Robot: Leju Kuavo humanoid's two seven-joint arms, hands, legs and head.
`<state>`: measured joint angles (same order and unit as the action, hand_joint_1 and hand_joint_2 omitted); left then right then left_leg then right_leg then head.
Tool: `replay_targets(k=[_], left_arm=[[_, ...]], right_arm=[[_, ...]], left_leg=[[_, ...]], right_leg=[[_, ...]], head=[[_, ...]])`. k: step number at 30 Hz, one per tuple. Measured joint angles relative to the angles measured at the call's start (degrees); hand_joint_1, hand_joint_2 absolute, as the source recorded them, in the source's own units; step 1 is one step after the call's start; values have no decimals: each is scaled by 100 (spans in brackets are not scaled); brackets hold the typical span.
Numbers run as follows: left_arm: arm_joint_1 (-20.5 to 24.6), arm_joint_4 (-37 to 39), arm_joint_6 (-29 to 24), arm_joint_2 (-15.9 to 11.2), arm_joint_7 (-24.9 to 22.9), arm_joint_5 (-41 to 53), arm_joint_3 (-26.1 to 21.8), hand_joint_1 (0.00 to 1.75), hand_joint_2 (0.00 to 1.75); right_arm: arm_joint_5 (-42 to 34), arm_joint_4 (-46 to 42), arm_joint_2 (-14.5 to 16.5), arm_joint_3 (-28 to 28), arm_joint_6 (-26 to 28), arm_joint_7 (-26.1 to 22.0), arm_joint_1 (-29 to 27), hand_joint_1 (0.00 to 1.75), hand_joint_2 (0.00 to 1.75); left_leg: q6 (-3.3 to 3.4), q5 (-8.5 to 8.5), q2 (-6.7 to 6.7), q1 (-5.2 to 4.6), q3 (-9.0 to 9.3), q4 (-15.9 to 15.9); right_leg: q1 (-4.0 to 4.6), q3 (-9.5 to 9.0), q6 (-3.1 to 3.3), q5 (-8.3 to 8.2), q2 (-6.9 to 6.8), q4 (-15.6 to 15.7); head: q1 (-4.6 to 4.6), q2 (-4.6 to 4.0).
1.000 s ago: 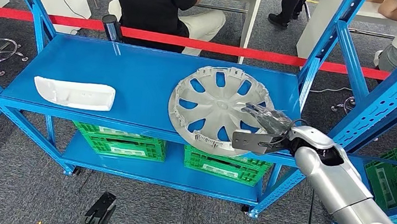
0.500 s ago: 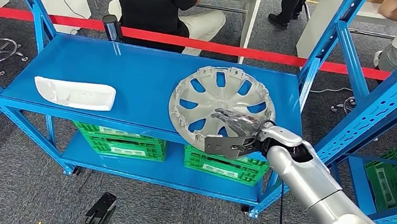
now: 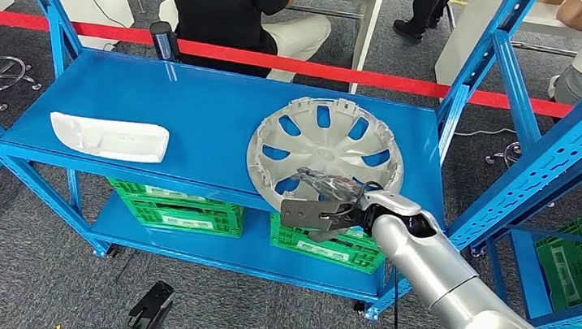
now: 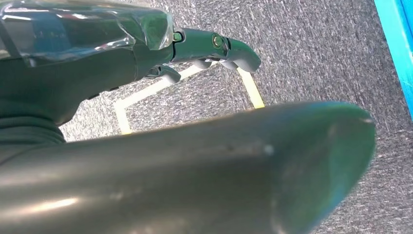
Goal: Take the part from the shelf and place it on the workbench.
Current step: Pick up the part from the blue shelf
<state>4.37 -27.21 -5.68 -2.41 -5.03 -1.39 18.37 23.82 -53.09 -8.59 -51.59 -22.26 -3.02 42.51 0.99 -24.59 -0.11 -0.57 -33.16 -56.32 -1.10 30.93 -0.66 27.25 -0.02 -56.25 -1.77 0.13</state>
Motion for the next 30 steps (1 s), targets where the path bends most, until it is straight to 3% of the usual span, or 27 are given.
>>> replay_targets(k=[11, 30], left_arm=[[7, 67, -76, -60, 1, -157, 55, 0, 0], [10, 67, -91, -97, -17, -217, 106, 0, 0]], right_arm=[[-204, 680, 156, -186, -553, 167, 124, 0, 175], [-236, 1007, 242, -415, -613, 272, 264, 0, 175]], left_leg=[[0, 0, 0, 0, 0, 0], [0, 0, 0, 0, 9, 0]], right_leg=[[1, -1, 0, 0, 0, 0], [1, -9, 0, 0, 0, 0]], head=[[1, 0], [0, 0]])
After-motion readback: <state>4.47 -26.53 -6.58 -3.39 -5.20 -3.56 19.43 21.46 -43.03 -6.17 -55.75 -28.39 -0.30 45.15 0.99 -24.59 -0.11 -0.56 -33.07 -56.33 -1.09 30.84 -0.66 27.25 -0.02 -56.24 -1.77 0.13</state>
